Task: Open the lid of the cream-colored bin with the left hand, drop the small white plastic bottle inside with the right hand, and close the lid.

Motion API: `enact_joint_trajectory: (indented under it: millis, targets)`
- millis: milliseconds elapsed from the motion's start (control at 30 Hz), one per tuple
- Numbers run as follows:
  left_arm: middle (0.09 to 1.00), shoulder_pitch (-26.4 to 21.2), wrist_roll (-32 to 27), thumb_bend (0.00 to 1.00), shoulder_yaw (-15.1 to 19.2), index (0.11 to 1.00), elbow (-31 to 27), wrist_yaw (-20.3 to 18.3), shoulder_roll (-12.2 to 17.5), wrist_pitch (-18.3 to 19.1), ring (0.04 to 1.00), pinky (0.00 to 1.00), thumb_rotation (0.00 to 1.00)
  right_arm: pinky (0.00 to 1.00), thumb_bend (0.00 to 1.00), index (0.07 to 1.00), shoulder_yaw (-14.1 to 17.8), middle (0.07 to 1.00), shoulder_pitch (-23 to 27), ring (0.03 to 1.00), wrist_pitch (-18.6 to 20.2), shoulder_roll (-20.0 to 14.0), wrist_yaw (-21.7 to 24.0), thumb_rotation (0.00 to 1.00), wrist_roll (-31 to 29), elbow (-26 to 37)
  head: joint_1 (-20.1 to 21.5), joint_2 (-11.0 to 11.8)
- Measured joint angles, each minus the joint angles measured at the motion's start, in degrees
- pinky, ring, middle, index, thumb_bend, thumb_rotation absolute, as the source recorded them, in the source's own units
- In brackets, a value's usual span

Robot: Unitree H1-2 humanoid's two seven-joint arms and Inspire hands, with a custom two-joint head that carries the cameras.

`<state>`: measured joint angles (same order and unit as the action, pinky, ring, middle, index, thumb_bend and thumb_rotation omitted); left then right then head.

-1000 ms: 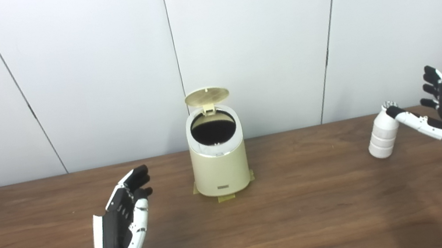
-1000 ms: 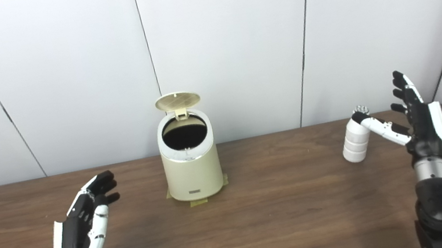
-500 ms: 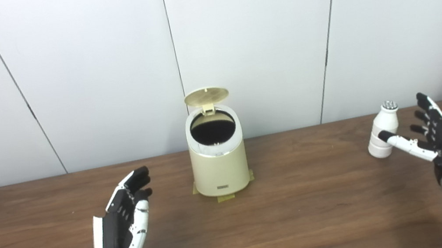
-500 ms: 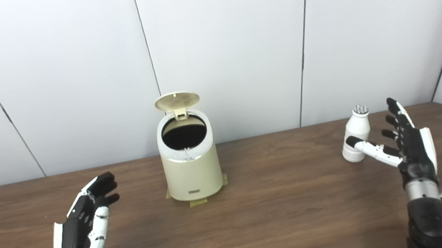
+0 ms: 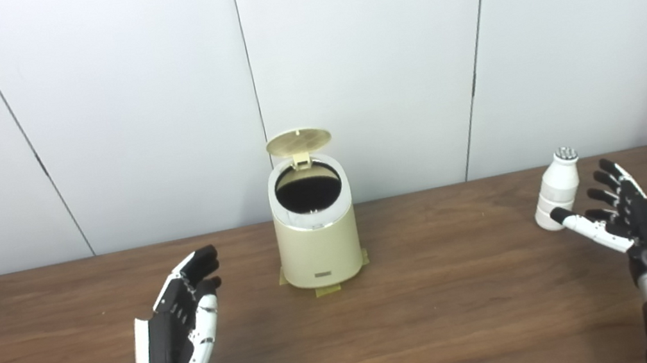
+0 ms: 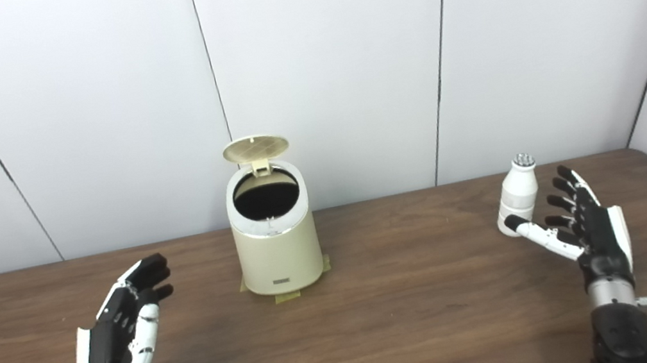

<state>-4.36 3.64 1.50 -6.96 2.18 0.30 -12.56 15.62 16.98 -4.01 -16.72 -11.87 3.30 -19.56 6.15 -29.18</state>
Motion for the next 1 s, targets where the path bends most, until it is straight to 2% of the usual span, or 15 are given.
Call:
enact_joint_trajectory:
  millis: [100, 267, 433, 500, 633, 700, 767, 1000]
  targets:
    - [0.820, 0.01, 0.06, 0.23, -0.02, 0.795, -0.01, -0.01, 0.00, 0.00, 0.817, 0.76, 0.56, 0.73, 0.85, 0.897, -0.59, 0.870, 0.07, 0.827, -0.47, -0.19, -0.03, 0.34, 0.93, -0.80, 0.00, -0.09]
    - [0.819, 0.14, 0.06, 0.23, -0.04, 0.797, -0.47, -0.01, -0.02, 0.00, 0.816, 0.76, 0.57, 0.74, 0.83, 0.881, -1.02, 0.857, 0.62, 0.817, -0.67, -0.42, -0.31, 0.32, 2.06, -1.31, -0.09, -0.17]
    - [0.815, 0.20, 1.25, 0.26, -0.01, 0.796, -1.15, 0.27, -0.02, 0.01, 0.824, 0.79, 0.61, 0.78, 0.84, 0.902, -0.28, 0.913, 2.39, 0.881, -1.41, -0.43, 1.04, 0.26, -1.76, -4.36, -0.27, -0.35]
    - [0.817, 0.23, 1.97, 0.26, 0.00, 0.797, -1.36, 0.33, -0.01, 0.03, 0.826, 0.79, 0.62, 0.75, 0.83, 0.923, -0.21, 0.927, 3.09, 0.889, -1.41, -0.45, 1.31, 0.24, -2.26, -4.60, -0.27, -0.35]
    - [0.818, 0.23, 2.34, 0.26, 0.00, 0.800, -2.03, 0.40, -0.07, 0.03, 0.824, 0.78, 0.63, 0.67, 0.83, 0.926, -0.51, 0.917, 4.81, 0.869, -1.18, -0.79, 1.15, 0.27, -1.65, -4.74, -0.27, -0.35]
    - [0.818, 0.29, 2.37, 0.26, 0.01, 0.801, -2.11, 0.42, -0.10, 0.03, 0.823, 0.78, 0.63, 0.75, 0.84, 0.927, -1.07, 0.916, 5.54, 0.880, -0.94, -1.34, 0.87, 0.30, -0.79, -4.94, -0.27, -0.35]
    - [0.819, 0.47, 2.53, 0.24, 0.03, 0.802, -2.58, 0.46, -0.10, 0.04, 0.823, 0.78, 0.62, 0.78, 0.84, 0.918, -1.76, 0.908, 6.29, 0.875, -0.80, -2.11, 0.77, 0.31, 0.18, -5.20, -0.27, -0.35]
    - [0.825, 1.05, 2.24, 0.24, 0.06, 0.809, -3.32, 0.38, -0.05, 0.04, 0.827, 0.79, 0.61, 0.76, 0.84, 0.913, -2.11, 0.903, 7.39, 0.872, 0.13, -2.60, 0.49, 0.26, 0.61, -5.99, 0.17, -0.61]
